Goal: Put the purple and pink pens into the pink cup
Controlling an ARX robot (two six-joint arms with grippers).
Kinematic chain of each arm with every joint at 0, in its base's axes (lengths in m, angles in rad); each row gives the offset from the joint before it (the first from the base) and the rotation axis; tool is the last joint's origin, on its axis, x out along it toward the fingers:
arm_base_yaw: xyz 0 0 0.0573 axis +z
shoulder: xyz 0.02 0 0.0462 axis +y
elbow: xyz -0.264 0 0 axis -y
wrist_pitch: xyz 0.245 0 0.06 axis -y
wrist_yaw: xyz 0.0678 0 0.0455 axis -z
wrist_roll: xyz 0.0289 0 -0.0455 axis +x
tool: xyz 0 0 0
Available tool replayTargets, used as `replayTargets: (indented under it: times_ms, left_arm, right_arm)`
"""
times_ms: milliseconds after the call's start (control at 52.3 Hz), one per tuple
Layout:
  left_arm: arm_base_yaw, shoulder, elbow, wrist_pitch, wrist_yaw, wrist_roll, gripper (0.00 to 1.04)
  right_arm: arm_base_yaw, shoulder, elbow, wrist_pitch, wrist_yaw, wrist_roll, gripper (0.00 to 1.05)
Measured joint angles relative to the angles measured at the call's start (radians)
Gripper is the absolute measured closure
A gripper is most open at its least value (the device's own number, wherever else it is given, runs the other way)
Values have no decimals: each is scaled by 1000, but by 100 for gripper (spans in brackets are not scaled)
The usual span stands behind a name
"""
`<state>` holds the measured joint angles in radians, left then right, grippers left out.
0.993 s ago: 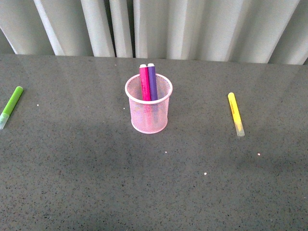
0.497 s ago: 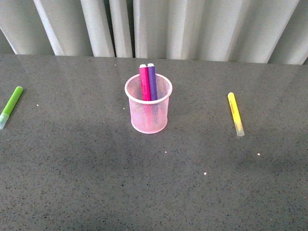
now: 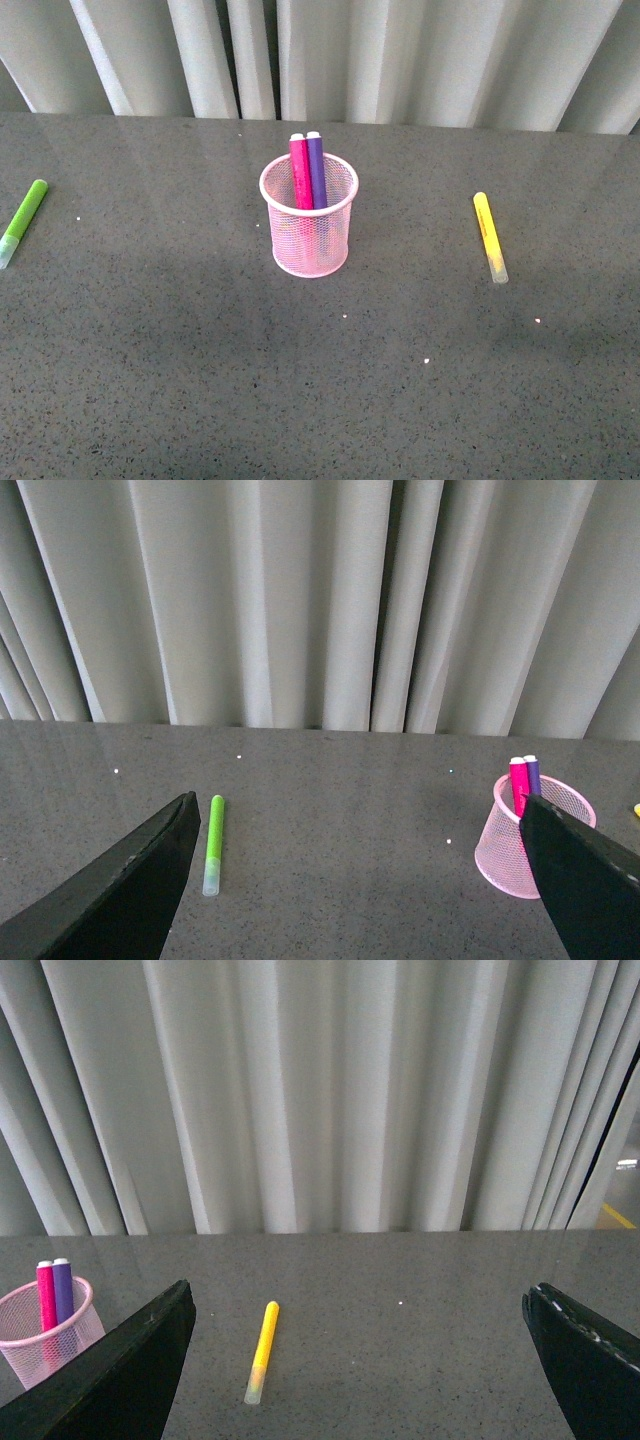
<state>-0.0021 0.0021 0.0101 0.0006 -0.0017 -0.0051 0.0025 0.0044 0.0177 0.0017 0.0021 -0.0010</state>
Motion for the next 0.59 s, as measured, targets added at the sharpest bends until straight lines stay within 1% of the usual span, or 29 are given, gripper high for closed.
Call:
replayTargets:
  times_ms: [592]
  left_arm:
    - [0, 0, 0, 0, 0, 0, 7]
  right_arm:
    - [0, 0, 0, 0, 0, 0, 7]
